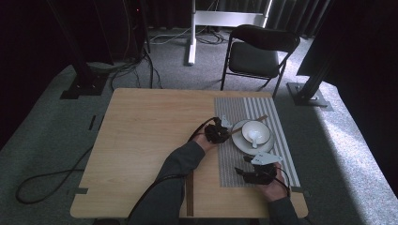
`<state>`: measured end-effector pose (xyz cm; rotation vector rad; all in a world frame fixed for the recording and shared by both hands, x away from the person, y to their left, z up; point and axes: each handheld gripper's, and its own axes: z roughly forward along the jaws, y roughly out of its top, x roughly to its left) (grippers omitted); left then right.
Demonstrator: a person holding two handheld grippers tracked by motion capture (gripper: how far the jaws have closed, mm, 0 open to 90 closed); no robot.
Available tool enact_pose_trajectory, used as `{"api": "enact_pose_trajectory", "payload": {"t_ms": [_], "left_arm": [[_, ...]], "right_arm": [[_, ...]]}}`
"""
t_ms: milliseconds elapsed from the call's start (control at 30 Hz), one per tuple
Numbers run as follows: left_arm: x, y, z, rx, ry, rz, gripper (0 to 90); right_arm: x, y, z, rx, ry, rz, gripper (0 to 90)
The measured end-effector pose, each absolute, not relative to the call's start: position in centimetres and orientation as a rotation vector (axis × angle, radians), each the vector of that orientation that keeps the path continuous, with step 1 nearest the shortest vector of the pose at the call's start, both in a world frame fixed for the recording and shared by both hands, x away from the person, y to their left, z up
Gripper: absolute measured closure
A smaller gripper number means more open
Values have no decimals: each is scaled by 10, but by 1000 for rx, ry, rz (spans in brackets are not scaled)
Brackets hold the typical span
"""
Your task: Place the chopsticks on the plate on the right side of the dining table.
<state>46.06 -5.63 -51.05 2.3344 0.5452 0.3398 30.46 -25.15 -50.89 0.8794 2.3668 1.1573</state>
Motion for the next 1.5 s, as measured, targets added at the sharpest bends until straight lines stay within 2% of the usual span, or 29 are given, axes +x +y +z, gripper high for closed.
{"api": "enact_pose_trajectory", "payload": {"t_ms": [200, 500, 733, 1100, 1500], "left_arm": [[461, -56, -513, 2338, 545, 335, 798], [465, -54, -513, 2346, 525, 324, 798], [470, -54, -514, 2352, 514, 322, 794], [473, -58, -516, 2361, 508, 309, 779], [470, -52, -514, 2327, 546, 315, 665]], "right_arm": [[296, -271, -491, 899, 2275, 1196, 374], [306, -310, -471, 1000, 2130, 1150, 368], [328, -339, -460, 1117, 2000, 1087, 374], [365, -355, -459, 1203, 1930, 1036, 379], [410, -358, -459, 1263, 1905, 1039, 375]]}}
